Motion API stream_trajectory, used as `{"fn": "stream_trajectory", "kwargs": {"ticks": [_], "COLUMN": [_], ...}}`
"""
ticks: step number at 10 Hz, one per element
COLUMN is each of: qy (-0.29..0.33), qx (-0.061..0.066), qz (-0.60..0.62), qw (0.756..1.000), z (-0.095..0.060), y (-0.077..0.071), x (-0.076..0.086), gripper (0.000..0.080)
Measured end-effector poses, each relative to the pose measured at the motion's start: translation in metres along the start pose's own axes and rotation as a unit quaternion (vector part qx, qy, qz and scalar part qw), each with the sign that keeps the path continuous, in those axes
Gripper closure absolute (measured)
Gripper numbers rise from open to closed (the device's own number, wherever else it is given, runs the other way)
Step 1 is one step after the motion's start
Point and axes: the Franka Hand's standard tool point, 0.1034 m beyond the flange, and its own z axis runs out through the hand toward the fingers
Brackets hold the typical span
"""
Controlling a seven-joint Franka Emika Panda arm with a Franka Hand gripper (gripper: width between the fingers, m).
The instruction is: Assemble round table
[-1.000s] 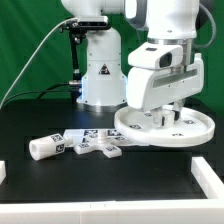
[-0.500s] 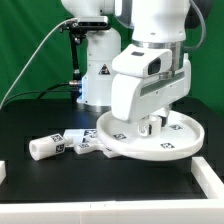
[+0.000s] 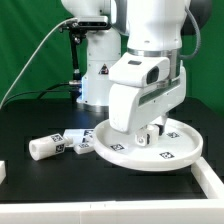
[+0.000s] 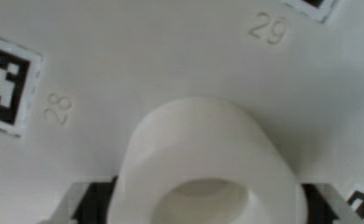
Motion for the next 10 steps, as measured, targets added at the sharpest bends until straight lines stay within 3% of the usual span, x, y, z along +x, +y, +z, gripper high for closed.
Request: {"fn": "stream_trajectory", "kwargs": {"ticks": [2,3,8,10], "qy": [0.000,0.003,0.001,0.002], "qx": [0.002,0.001,0.004,0.005], "qz": [-0.030,-0.037,-0.039,-0.044], "qw": [1.000,0.999,0.999,0.999], "z": [0.006,0.013,0.022,0.036], "y": [0.034,0.044,0.044,0.056], "x": [0.001,0.004,0.003,0.008], "gripper": [0.0396,0.0396,0.0396,0.0396]}}
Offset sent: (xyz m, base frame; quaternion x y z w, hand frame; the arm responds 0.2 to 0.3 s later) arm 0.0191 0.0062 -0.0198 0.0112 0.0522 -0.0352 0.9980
